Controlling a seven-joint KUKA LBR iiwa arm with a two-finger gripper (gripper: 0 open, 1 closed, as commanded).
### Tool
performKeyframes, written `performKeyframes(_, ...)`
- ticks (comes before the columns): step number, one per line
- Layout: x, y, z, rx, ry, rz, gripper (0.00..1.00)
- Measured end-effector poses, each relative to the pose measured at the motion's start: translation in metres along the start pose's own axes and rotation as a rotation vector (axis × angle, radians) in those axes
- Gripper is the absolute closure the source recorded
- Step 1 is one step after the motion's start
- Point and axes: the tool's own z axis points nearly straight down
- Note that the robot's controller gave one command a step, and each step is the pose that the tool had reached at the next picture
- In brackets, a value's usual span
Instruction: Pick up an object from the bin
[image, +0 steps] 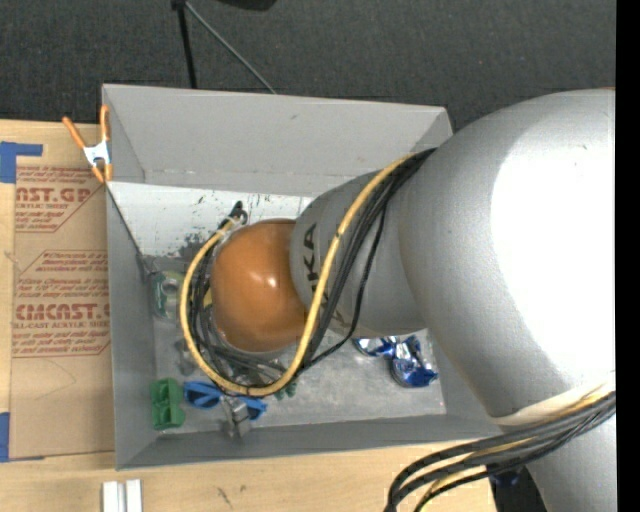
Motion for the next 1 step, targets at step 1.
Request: performKeyframes(1,-0.0021,0.0000,-0.0042,0.000,-0.006,0.000,1.00)
